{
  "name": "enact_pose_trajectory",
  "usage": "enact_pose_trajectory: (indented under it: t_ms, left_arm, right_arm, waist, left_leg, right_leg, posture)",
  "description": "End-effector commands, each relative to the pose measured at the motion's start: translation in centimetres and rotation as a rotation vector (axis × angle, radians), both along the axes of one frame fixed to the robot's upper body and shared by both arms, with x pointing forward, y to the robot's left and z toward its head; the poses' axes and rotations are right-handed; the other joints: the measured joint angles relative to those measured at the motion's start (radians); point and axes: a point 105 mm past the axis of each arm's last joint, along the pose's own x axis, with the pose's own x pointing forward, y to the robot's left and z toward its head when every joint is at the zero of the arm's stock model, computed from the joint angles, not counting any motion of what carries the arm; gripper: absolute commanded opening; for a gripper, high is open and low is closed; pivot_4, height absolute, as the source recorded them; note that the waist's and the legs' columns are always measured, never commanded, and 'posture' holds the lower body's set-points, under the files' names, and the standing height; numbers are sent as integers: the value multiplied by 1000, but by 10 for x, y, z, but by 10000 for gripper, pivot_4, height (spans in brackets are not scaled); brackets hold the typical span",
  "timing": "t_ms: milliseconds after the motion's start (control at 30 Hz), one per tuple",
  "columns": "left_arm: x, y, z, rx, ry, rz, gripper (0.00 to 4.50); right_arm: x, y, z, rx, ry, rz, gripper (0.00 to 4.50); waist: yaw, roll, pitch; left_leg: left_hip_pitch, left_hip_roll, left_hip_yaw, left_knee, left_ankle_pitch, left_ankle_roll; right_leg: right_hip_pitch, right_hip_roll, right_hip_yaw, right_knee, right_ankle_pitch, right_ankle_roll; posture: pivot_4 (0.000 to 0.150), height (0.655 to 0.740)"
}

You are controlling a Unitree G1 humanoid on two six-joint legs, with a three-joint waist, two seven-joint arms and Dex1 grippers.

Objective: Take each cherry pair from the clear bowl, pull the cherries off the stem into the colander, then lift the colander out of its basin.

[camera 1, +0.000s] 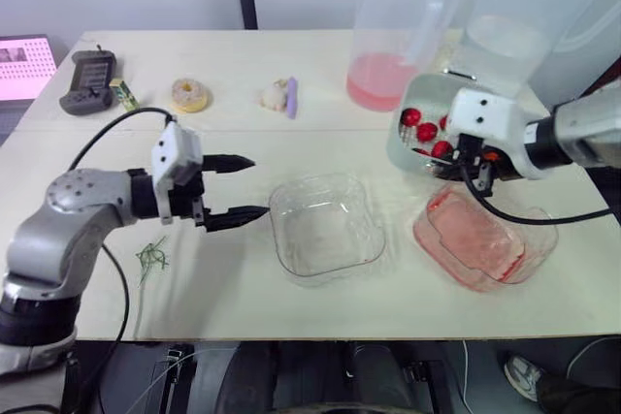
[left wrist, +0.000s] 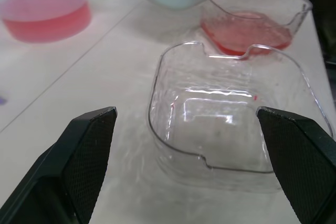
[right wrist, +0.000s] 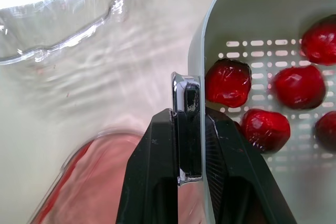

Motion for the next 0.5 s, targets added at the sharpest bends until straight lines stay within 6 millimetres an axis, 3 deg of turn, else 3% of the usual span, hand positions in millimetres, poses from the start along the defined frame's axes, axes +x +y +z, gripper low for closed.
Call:
enact_pose_trajectory:
  t_ms: [33,333,500]
  left_arm:
    - [-12,4,13,-5,-57,48,45000]
    - [-24,7,14,-8,-58,121,45000]
    - [-26,7,16,-10,-56,130,45000]
  right_arm:
    - [5,11,15,4,-93,87,1876]
    - [5,16,-2,10,-97,148,1876]
    - [9,14,1,9,-126,139,1876]
  waist:
    - [-3,0,0]
    - [-6,-1,-1]
    - [-7,-1,-1]
  left_leg:
    - [0,0,0,1,0,0]
    - [4,0,0,0,0,0]
    - [5,0,0,0,0,0]
  right_leg:
    - [1,0,0,0,0,0]
    - [4,2,0,1,0,0]
    - [3,2,1,1,0,0]
  posture:
    - [1500,7400]
    - [1500,7400]
    - [1500,7400]
